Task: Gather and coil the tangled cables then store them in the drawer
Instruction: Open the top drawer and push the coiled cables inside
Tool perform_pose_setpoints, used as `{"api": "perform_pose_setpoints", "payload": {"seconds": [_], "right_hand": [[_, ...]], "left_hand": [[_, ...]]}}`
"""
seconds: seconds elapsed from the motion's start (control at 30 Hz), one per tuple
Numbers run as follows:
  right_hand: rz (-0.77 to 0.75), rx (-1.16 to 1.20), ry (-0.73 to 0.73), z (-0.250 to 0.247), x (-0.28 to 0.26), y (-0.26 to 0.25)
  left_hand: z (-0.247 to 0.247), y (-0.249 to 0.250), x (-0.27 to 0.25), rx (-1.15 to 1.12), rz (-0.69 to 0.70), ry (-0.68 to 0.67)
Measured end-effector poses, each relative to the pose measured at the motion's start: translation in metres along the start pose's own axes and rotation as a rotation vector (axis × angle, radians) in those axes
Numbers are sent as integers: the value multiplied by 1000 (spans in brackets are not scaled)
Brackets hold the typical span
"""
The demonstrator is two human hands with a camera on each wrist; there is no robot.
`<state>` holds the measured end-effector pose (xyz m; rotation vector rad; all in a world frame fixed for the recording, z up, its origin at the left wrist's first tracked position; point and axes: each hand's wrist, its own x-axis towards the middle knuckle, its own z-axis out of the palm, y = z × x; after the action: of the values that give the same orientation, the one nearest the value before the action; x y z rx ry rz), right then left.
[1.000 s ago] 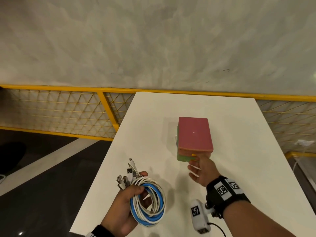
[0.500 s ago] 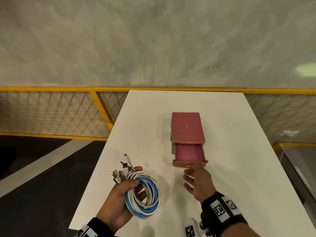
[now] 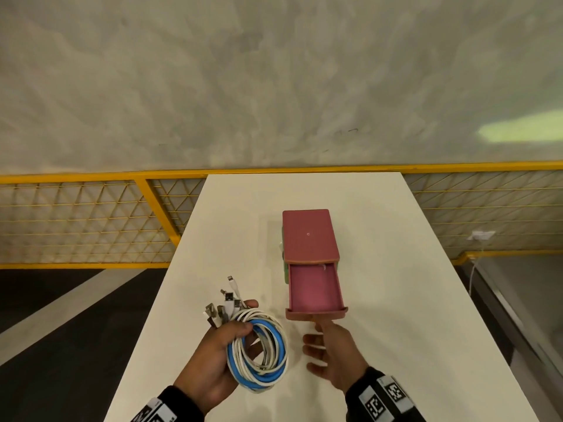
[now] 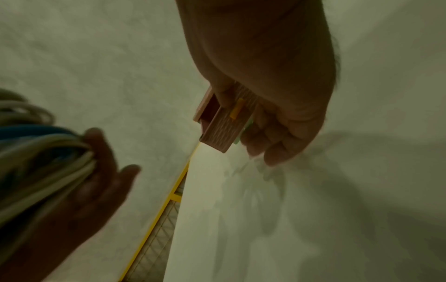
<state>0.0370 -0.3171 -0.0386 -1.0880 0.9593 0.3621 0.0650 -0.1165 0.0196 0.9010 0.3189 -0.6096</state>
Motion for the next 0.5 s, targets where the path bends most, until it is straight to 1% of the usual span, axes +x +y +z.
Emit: {"api": "perform_pose_setpoints", "payload": {"seconds": [0.07,0.13,0.17,0.23,0.27,0.37,0.43,0.5], "right_hand": [[33,-27,-88,-4,-10,1],[7,8,-175,-8,-24,-4],[-22,54,-223,-10,-24,-6],[-133,148,-309,-12,-26,-15],[-191,162,-318,-12,-27,-23],[-278,100,-183,-17,-21,-39],[-257,48,-165,-19,-21,-48],[-224,3,-170,-22,-18,-52]], "left_hand": [[8,-3,9,35,-21,-28],[22,-6,21,74,-66,-72],[30,-7,28,107,-99,-89],[49,-10,40,192,-178,-130],[59,-11,48,234,-209,-149],[80,-11,66,346,-272,-191],[89,-9,78,437,-304,-229],[93,-6,87,565,-316,-215]]}}
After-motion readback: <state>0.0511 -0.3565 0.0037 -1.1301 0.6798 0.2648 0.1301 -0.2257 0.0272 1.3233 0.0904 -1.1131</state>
